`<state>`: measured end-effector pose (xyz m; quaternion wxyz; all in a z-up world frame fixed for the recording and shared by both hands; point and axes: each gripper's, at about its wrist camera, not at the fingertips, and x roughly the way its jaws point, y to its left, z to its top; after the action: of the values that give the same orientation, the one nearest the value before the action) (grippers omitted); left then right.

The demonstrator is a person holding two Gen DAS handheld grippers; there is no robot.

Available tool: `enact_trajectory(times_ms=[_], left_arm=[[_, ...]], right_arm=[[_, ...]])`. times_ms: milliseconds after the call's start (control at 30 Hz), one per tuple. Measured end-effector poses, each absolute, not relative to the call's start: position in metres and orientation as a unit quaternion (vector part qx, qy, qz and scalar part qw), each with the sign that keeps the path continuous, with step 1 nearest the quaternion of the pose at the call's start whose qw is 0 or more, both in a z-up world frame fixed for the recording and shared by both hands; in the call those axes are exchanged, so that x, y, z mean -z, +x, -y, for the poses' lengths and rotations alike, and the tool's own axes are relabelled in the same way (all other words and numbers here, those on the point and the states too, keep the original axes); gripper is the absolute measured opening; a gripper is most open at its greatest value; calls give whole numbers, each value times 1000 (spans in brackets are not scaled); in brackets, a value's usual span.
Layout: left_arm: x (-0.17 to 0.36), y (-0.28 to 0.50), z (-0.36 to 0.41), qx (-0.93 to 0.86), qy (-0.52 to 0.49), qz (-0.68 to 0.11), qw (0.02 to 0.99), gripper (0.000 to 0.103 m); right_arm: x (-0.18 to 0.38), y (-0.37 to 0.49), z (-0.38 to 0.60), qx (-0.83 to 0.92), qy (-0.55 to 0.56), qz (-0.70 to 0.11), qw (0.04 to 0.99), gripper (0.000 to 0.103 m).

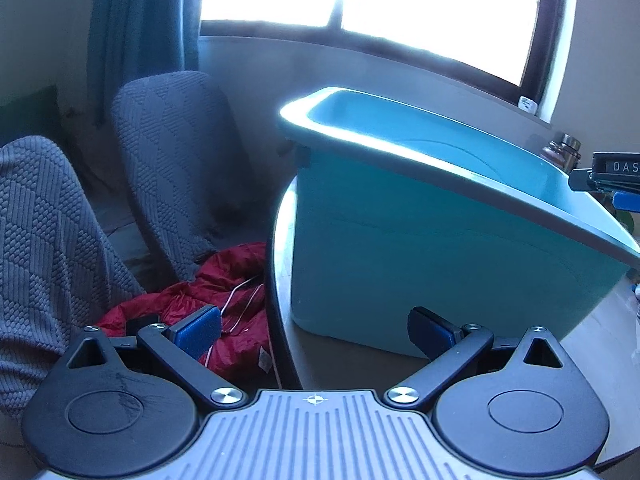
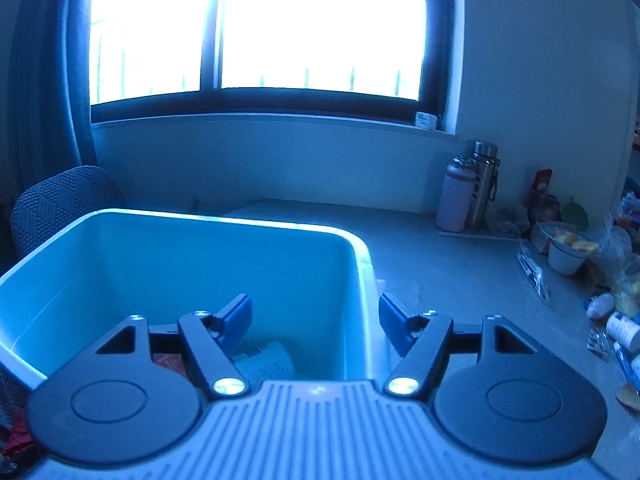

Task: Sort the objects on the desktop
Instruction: 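Withdraw the right tool upward from the teal bin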

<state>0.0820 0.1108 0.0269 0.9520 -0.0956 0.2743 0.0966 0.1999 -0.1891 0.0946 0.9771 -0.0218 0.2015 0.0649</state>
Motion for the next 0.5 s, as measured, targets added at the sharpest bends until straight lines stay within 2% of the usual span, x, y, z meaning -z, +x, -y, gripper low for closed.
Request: enact_trajectory(times_ms=[500], left_arm=[[-32, 68, -107, -79, -79, -266, 957, 101]], right_arm=[[-89, 180, 204, -39, 7, -207, 978, 70]])
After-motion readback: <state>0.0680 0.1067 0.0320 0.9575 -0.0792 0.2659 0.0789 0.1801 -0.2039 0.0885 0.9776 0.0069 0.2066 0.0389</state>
